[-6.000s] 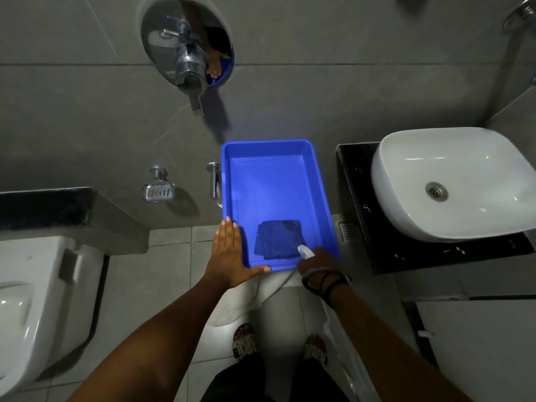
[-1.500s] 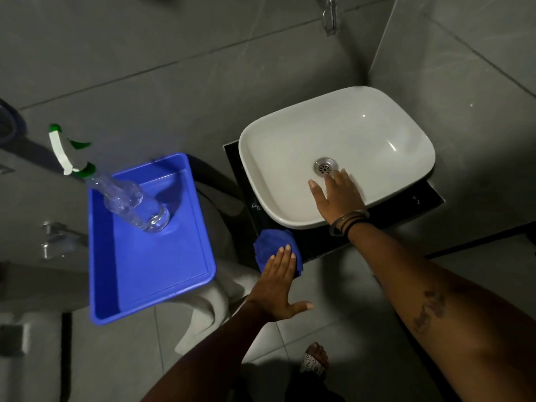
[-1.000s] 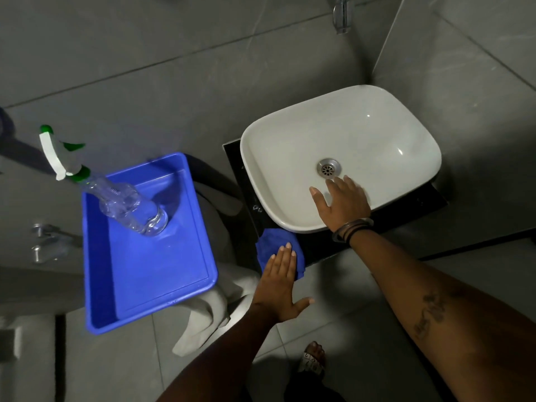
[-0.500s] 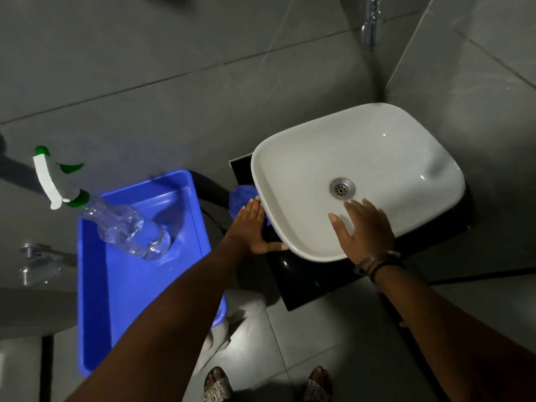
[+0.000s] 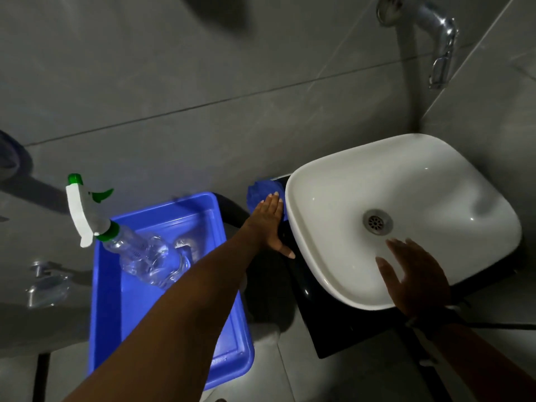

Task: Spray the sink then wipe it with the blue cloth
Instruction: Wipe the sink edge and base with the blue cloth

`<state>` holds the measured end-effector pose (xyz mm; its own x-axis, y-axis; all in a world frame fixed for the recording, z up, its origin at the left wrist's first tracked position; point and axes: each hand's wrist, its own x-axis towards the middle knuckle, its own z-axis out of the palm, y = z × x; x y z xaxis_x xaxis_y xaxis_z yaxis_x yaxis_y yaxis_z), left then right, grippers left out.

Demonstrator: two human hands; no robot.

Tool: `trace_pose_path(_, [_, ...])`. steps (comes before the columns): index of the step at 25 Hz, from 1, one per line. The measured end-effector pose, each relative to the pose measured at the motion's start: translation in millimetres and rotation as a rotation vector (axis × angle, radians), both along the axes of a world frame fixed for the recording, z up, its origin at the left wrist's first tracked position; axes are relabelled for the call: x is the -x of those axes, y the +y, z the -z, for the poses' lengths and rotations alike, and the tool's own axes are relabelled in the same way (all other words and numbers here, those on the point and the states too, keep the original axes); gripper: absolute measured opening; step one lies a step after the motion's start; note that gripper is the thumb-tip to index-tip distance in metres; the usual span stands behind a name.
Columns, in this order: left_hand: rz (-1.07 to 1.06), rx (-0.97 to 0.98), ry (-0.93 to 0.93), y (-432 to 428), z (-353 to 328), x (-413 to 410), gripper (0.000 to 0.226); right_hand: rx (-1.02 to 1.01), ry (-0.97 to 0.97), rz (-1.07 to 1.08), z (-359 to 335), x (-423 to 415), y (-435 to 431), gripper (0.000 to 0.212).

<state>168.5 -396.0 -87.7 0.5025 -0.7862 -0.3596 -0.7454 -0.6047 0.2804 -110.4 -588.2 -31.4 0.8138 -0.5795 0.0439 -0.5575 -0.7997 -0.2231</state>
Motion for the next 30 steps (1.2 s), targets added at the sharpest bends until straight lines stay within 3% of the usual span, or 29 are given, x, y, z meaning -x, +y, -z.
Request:
trace_pose_path(6, [0.055,0.115,0.084,30,14,107,0.158,-0.011,-0.008,-0.001,-11,0,4,0.074])
trace_pose_path(12, [0.047,0.053,0.165,40,18,250,0.156,0.004,-0.033,-0.008,-12,2,5,0.072])
trace_pose_path(17, [0.040,0.004,0.177,33,-6,299,0.144,0.006,-0.164,-0.021,-25,8,18,0.056])
trace_pose_path(20, [-0.061,0.322,0.169,50,-29,299,0.110,-0.061,-0.425,-0.001,-12,54,65,0.035])
trace_pose_path(22, [-0.139,0.681,-0.054,65,-42,288,0.076,-0.138,-0.416,-0.035,9,98,119,0.016])
trace_pose_path(23, [-0.187,0.793,-0.110,67,-53,275,0.069,-0.154,-0.320,-0.090,17,112,144,0.010])
trace_pose_path(24, [-0.215,0.812,-0.120,61,-68,258,0.071,-0.171,-0.192,-0.146,25,116,163,0.013])
trace_pose_path(27, [-0.211,0.530,-0.075,15,-105,199,0.089,-0.206,0.108,-0.247,38,81,177,0.073])
trace_pose_path(30, [-0.211,0.212,-0.043,-22,-105,178,0.101,-0.157,0.251,-0.347,47,50,158,0.090])
